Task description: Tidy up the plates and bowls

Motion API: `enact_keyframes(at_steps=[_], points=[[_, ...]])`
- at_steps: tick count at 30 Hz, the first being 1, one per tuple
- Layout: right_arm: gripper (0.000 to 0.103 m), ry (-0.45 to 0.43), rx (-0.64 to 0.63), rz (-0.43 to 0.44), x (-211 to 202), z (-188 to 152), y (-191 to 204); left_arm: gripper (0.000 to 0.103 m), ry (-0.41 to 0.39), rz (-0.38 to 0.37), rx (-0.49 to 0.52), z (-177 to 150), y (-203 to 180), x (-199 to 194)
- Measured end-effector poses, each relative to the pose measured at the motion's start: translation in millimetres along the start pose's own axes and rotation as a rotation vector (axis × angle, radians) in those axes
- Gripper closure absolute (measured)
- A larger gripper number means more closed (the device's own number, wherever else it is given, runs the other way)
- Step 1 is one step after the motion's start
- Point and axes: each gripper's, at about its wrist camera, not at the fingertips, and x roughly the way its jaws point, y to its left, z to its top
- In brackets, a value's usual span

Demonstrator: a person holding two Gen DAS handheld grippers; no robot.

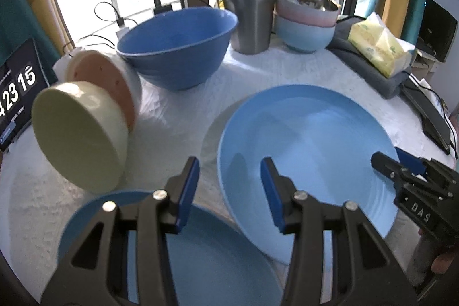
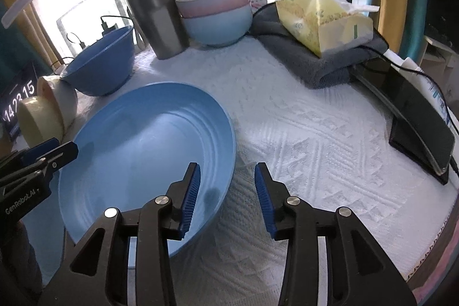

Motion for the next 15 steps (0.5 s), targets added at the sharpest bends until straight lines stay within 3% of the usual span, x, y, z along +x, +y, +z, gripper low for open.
enact_keyframes(at_steps=[8,10,12,15], points=[[0.062,-0.005,-0.016,-0.015,5,3,5,0.057,0.081,-0.025,0.023,4,-8,21],[0.065,-0.005,-0.026,-0.014,6,3,7,0.058,0.1,-0.05,0.022,4,-9,25],[0.076,-0.009,-0.034,-0.017,6,2,9,0.058,0.106,-0.072,0.021,2,-10,26],[0.078,-0.007,-0.038,-0.024,7,2,10,0.059,0.099,-0.07,0.032,1,-12,25]])
